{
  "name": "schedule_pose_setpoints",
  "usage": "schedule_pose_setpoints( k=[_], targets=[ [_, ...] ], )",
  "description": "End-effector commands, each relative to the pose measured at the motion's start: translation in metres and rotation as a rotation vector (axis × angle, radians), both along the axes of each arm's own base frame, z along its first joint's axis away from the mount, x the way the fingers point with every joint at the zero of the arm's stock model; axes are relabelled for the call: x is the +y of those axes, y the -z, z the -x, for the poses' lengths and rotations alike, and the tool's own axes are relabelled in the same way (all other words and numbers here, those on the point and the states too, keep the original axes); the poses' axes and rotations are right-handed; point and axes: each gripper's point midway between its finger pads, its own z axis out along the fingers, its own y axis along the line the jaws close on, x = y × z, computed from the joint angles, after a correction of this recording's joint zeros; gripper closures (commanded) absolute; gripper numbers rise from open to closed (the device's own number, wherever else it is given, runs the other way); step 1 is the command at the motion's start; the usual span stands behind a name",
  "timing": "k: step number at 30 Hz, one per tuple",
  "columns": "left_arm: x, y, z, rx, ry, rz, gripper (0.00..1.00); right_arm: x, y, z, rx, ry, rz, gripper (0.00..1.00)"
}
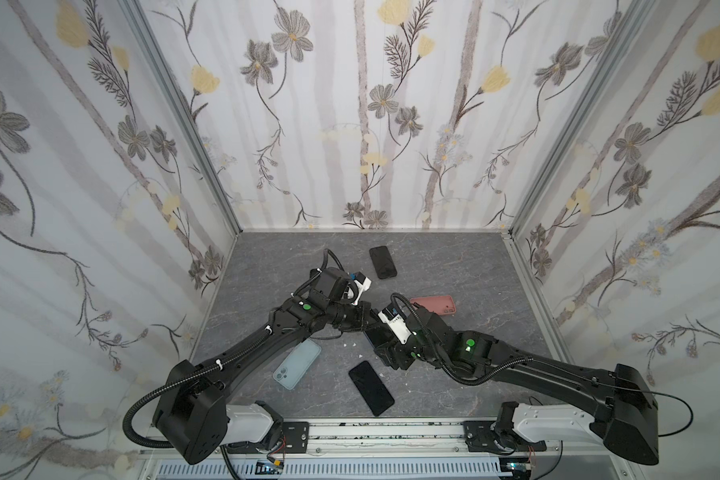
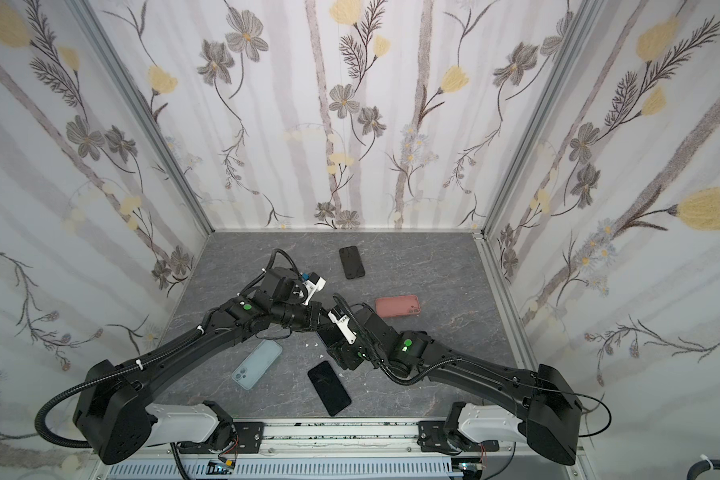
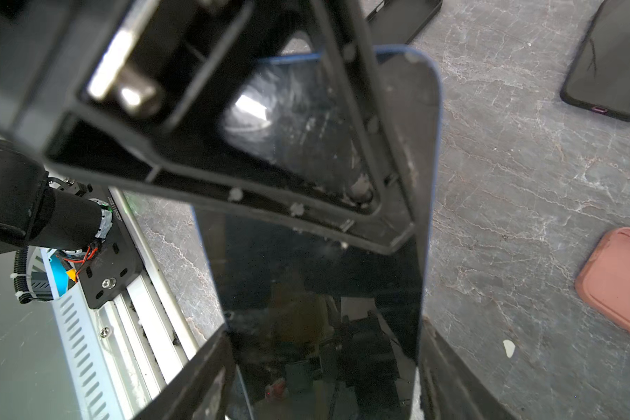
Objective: Put the phone into the phone case
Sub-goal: 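Grasp the blue-framed phone edge with the left gripper while right holds it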
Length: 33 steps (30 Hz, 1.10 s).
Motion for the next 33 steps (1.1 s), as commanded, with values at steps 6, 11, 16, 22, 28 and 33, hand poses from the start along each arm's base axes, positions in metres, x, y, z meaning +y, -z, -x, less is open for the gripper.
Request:
schedule_pose_setpoints(
  k=[6, 11, 16, 22, 28, 33],
  targets=[
    [0.018, -0.044, -0.006, -0.107, -0.134, 0.095, 1.0, 0.029, -0.059, -0.017, -0.143, -0.047, -0.115, 0.41],
    [0.032, -0.063, -0.007, -0.179, -0.196, 0.13, 1.0, 0.039, -0.072, -0.023, -0.152, -0.063, -0.093, 0.29],
    [0.044, -0.079, -0.01, -0.217, -0.24, 0.138, 1.0, 0.041, -0.088, -0.028, -0.172, -0.041, -0.111, 0.16],
    [0.06, -0.098, -0.018, -0.27, -0.321, 0.137, 1.0, 0.044, -0.111, -0.029, -0.192, -0.042, -0.156, 0.11],
    [0.069, -0.11, -0.022, -0.297, -0.367, 0.156, 1.0, 0.043, -0.127, -0.034, -0.218, -0.019, -0.174, 0.07],
    [0.072, -0.113, -0.021, -0.304, -0.369, 0.154, 1.0, 0.041, -0.142, -0.036, -0.233, -0.012, -0.204, 0.05]
  ],
)
